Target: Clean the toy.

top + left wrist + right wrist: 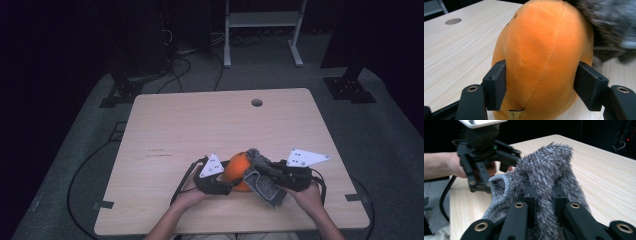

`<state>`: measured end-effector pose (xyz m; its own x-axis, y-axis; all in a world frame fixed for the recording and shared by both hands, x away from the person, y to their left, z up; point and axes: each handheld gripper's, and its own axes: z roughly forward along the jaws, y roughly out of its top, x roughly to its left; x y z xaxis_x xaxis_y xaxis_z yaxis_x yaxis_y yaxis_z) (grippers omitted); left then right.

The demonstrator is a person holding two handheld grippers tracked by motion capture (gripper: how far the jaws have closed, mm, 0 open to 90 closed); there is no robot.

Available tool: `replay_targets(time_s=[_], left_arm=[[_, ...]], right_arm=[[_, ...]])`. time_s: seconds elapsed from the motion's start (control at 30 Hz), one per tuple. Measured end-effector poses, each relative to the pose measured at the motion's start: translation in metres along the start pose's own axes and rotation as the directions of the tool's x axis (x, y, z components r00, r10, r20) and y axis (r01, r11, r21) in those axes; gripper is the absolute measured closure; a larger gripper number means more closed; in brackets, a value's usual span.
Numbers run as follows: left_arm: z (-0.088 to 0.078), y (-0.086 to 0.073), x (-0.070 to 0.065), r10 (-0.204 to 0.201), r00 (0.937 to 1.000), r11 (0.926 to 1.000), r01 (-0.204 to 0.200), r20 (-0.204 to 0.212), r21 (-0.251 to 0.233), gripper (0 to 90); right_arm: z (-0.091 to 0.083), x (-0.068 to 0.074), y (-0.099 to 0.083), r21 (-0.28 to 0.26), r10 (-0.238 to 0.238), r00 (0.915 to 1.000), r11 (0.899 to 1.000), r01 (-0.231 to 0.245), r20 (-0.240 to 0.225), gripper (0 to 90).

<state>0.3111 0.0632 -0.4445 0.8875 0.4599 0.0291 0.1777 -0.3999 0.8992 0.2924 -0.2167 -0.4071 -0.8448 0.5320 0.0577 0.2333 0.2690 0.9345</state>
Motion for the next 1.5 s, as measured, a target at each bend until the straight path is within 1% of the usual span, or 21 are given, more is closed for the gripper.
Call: replay_targets(time_s=[0.13,0.27,0.4,0.5,0.63,0.67,0.7,0.77,0.93,0.97,1.0,1.03,1.07,1.1,1.17,1.2,1.3,1.33,1.43,1.47,1.5], left_arm=[[0.001,0.0,0.003,-0.018,0.9998,0.9998,0.018,0.01,-0.005,32.2],[0.0,-0.002,0.004,-0.025,0.9996,0.9996,0.025,0.01,-0.009,32.0],[-0.001,-0.003,0.006,-0.035,0.9994,0.9993,0.035,0.006,-0.009,31.6],[-0.001,-0.003,0.006,-0.037,0.9993,0.9993,0.037,0.009,-0.005,32.3],[0.002,-0.002,0.001,-0.002,0.9997,1.0,0.002,0.023,0.001,33.7],[0.002,-0.002,0.001,-0.002,0.9997,1.0,0.002,0.023,0.001,33.8],[0.002,-0.002,-0.002,0.018,0.9996,0.9998,-0.018,0.022,0.004,34.0],[0.0,-0.002,-0.001,0.016,0.9995,0.9999,-0.016,0.029,0.005,34.5],[0.0,-0.004,0.002,-0.003,0.999,1.0,0.003,0.044,0.0,34.5],[0.0,-0.004,0.002,-0.006,0.999,1.0,0.006,0.044,0.0,34.4],[-0.001,-0.004,0.003,-0.007,0.999,1.0,0.007,0.044,0.002,34.4],[-0.001,-0.004,0.004,-0.013,0.9988,0.9999,0.013,0.048,-0.001,34.4],[-0.001,-0.004,0.004,-0.013,0.9988,0.9999,0.013,0.048,-0.001,34.4],[-0.001,-0.005,0.004,-0.015,0.9986,0.9999,0.015,0.05,-0.002,34.4],[-0.001,-0.005,0.005,-0.017,0.9984,0.9999,0.017,0.053,0.0,34.1],[-0.002,-0.005,0.006,-0.018,0.9985,0.9998,0.018,0.051,0.001,33.8],[-0.002,-0.005,0.007,-0.034,0.9984,0.9994,0.034,0.046,-0.003,33.8],[-0.003,-0.005,0.008,-0.035,0.9985,0.9994,0.035,0.042,-0.002,34.3],[-0.005,-0.002,0.009,-0.069,0.9966,0.9975,0.07,0.043,-0.011,35.8],[-0.006,-0.001,0.009,-0.067,0.9968,0.9976,0.067,0.045,-0.013,36.3],[-0.006,-0.001,0.009,-0.067,0.9968,0.9976,0.067,0.045,-0.013,36.5]], right_arm=[[-0.003,-0.02,-0.014,-0.008,0.095,0.9951,0.995,-0.095,0.028,78.2],[-0.002,-0.032,-0.024,0.022,0.139,0.9878,0.99,-0.141,0.07,78.2],[0.001,-0.036,-0.03,0.042,0.165,0.9836,0.985,-0.169,0.073,78.2],[0.001,-0.032,-0.026,0.037,0.148,0.9864,0.988,-0.151,0.071,78.3],[-0.001,-0.009,-0.004,-0.04,0.087,0.996,0.995,-0.088,-0.022,78.3],[-0.001,-0.009,-0.004,-0.04,0.087,0.996,0.995,-0.088,-0.022,78.3],[0.003,0.002,0.006,-0.043,0.041,0.9981,0.998,-0.043,-0.046,78.3],[0.006,0.004,0.007,-0.033,0.017,0.9991,0.999,-0.018,-0.039,78.3],[0.007,-0.015,-0.004,-0.056,0.102,0.9941,0.993,-0.104,-0.037,78.3],[0.005,-0.026,-0.011,-0.054,0.141,0.99,0.988,-0.141,-0.005,78.2],[0.005,-0.026,-0.011,-0.054,0.141,0.99,0.988,-0.141,-0.005,78.2],[0.004,-0.034,-0.018,-0.04,0.173,0.9847,0.984,-0.173,0.017,78.2],[0.004,-0.034,-0.018,-0.04,0.173,0.9847,0.984,-0.173,0.017,78.2],[0.005,-0.04,-0.025,-0.016,0.192,0.9809,0.981,-0.191,0.033,78.1],[0.005,-0.042,-0.027,-0.001,0.193,0.9804,0.981,-0.193,0.04,78.0],[0.004,-0.044,-0.031,0.033,0.201,0.9781,0.979,-0.203,0.054,78.1],[0.003,-0.042,-0.033,0.061,0.183,0.9809,0.98,-0.187,0.066,78.2],[0.001,-0.034,-0.03,0.06,0.151,0.9858,0.986,-0.156,0.073,78.3],[0.0,-0.021,-0.02,0.036,0.102,0.9925,0.994,-0.105,0.068,78.3],[0.0,-0.016,-0.016,0.025,0.083,0.9944,0.996,-0.085,0.065,78.3],[0.0,-0.016,-0.016,0.025,0.083,0.9944,0.996,-0.085,0.065,78.3]])
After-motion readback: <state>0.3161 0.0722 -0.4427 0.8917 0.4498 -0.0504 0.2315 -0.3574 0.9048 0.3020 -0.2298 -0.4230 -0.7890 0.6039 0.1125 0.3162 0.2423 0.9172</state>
